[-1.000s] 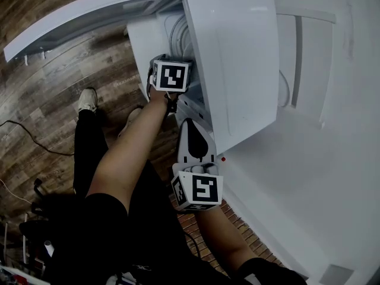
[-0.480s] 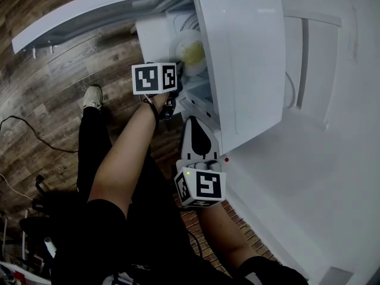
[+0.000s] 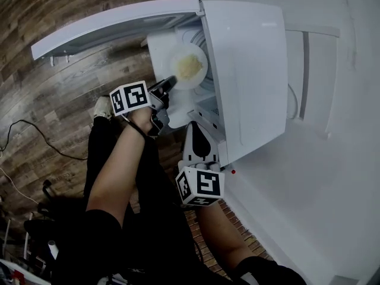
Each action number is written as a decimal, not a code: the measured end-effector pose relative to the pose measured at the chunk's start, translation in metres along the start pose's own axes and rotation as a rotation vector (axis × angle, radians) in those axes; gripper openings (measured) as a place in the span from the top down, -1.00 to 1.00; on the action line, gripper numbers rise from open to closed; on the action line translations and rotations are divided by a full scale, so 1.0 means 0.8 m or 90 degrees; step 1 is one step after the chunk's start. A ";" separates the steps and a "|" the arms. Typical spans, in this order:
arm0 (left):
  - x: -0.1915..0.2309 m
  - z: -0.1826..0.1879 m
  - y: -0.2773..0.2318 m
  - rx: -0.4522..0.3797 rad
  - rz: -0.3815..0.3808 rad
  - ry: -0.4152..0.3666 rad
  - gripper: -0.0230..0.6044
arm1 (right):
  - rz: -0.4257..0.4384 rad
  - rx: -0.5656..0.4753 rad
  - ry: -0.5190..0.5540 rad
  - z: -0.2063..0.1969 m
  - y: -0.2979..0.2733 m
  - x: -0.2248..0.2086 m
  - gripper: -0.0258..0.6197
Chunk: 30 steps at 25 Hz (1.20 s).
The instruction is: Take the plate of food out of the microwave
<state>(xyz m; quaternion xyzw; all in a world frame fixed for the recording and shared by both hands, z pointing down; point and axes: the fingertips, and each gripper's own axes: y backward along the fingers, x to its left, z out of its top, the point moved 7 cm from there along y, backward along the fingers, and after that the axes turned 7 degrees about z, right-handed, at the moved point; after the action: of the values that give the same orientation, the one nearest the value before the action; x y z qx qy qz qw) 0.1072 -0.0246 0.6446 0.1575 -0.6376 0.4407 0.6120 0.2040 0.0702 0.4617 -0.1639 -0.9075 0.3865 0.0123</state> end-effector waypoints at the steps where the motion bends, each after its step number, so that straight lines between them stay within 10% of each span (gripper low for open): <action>1: 0.000 0.005 0.013 -0.006 0.002 0.002 0.89 | 0.000 -0.002 -0.006 0.000 -0.005 0.001 0.89; 9: -0.054 0.012 0.131 -0.043 0.027 0.037 0.89 | 0.003 -0.038 -0.028 0.037 0.004 0.010 0.89; 20: -0.278 0.010 0.250 -0.046 -0.007 0.040 0.89 | -0.017 -0.190 -0.036 0.202 0.101 0.014 0.89; 30: -0.466 0.019 0.271 -0.025 -0.014 -0.070 0.89 | -0.053 -0.303 -0.050 0.323 0.194 0.004 0.89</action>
<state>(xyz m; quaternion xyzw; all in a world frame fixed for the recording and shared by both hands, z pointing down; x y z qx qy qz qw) 0.0121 -0.0408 0.2240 0.1763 -0.6772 0.4121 0.5835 0.2070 -0.0083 0.1709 -0.1097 -0.9787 0.1671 -0.0461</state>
